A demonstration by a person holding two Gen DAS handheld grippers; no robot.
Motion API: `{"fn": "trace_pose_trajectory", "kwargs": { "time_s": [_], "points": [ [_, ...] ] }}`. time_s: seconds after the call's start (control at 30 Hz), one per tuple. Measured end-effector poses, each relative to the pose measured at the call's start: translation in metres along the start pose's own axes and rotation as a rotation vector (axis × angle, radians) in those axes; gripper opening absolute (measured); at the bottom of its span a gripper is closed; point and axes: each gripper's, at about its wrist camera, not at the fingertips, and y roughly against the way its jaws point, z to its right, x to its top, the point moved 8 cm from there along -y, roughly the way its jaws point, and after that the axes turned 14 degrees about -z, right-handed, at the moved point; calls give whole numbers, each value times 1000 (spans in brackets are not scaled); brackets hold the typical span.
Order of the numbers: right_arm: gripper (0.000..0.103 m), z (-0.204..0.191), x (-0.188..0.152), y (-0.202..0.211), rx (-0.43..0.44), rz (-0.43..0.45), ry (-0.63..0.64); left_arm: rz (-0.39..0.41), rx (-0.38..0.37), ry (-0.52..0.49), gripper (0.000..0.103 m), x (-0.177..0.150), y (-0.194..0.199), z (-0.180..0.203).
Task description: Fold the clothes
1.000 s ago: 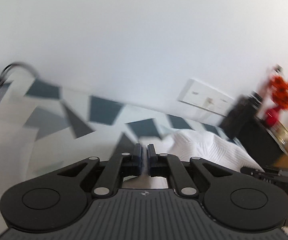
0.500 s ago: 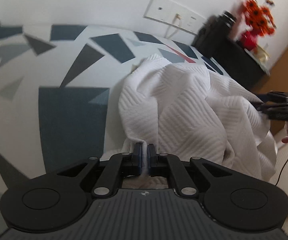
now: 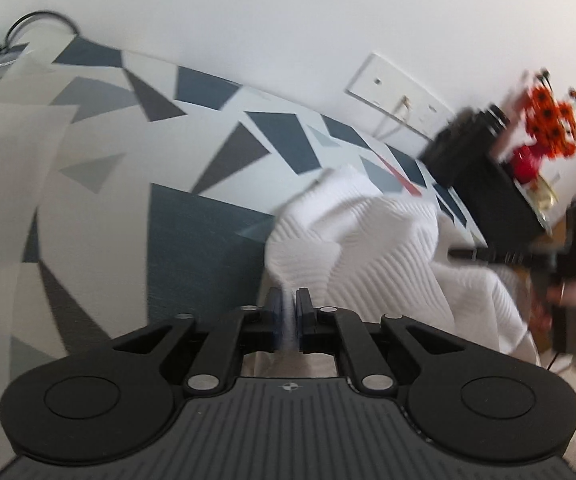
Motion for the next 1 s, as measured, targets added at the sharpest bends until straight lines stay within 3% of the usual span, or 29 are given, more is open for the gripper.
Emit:
{"fn": "trace_pose_trajectory", "kwargs": {
  "time_s": [0.03,0.1,0.17,0.27,0.3,0.33,0.4,0.57,0.67,0.77,0.9,1.0],
  "points": [
    [18,-2,-5,-2,-4,-5,11,-8,4,2,35,2,-3,-1],
    [21,-5,-11,-1,-14,-1,18,-24,12,5,55,6,-9,-3],
    [23,-7,-17,1,-21,7,17,-46,11,11,55,11,-18,-5],
    [16,-6,-21,7,-25,25,12,-106,-15,34,55,14,-38,-4],
    [15,-6,-22,9,-21,27,11,-120,-23,38,49,15,-44,-3],
    [13,-5,-24,11,-17,28,10,-123,-27,33,6,16,-47,-1],
    [9,-1,-23,16,-24,58,-11,-110,-19,18,5,23,-47,4],
    [8,18,12,51,-20,206,-125,127,23,-62,4,94,15,25],
    [8,17,51,82,-52,304,-131,299,59,-106,4,150,70,37],
    [7,11,95,120,-62,419,-129,408,75,-112,4,192,117,45],
    [7,2,143,192,-71,620,-116,556,59,-109,4,223,182,53],
    [7,-11,157,237,-67,727,-76,603,26,-109,4,222,214,54]
  ]
}}
